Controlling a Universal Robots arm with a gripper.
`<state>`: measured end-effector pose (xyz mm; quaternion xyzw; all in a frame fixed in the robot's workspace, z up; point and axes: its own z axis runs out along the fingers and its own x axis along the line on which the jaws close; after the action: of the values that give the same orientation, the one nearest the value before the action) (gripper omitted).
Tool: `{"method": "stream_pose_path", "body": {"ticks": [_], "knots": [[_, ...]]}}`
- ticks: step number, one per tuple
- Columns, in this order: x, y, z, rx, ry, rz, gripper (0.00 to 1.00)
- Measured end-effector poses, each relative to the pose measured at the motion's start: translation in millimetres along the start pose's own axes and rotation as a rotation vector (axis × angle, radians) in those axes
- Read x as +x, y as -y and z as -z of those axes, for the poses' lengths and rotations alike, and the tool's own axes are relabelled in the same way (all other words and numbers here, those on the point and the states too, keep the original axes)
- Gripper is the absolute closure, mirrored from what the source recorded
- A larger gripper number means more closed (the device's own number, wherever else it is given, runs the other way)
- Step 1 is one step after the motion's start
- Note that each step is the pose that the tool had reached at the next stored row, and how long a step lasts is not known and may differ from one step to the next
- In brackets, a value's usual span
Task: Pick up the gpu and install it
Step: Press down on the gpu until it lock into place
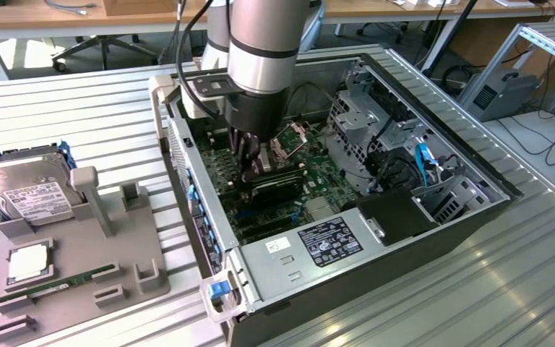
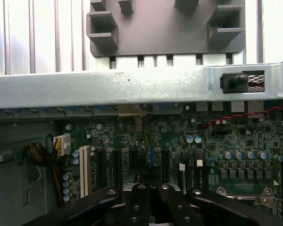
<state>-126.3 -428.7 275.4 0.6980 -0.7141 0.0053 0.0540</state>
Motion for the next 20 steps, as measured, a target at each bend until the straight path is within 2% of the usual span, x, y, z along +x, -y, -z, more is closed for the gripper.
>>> {"method": "stream_pose_path", "body": {"ticks": [15, 20], "knots": [[-4.1, 0.0, -0.9, -0.0002, -0.0004, 0.000, 0.89], [-4.5, 0.1, -5.0, 0.0006, -0.0007, 0.000, 0.89]]}}
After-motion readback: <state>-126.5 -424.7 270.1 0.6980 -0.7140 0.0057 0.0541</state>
